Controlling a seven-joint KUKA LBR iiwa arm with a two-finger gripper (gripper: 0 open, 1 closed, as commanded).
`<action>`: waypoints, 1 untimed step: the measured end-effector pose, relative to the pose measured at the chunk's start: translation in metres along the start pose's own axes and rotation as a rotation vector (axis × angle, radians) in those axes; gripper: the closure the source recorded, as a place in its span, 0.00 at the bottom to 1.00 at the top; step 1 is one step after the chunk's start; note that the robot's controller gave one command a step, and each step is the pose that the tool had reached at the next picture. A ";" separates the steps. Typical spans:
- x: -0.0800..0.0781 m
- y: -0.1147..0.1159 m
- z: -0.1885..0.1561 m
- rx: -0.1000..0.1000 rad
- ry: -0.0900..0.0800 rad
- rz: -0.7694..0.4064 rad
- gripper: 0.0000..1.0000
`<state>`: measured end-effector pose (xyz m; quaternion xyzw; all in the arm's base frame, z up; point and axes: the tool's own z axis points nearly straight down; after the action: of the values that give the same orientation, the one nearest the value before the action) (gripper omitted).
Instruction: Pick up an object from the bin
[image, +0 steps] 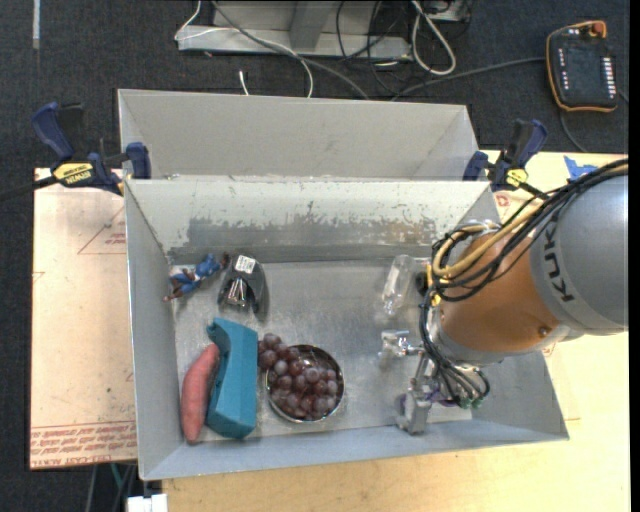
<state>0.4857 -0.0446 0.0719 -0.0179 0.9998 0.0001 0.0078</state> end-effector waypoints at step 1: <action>0.005 -0.005 -0.072 -0.002 -0.001 -0.109 0.00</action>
Offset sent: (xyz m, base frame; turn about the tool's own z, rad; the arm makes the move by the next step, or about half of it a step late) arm 0.0020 -0.0302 0.0281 -0.0898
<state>0.4799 -0.0496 0.1436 -0.0723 0.9973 0.0009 0.0085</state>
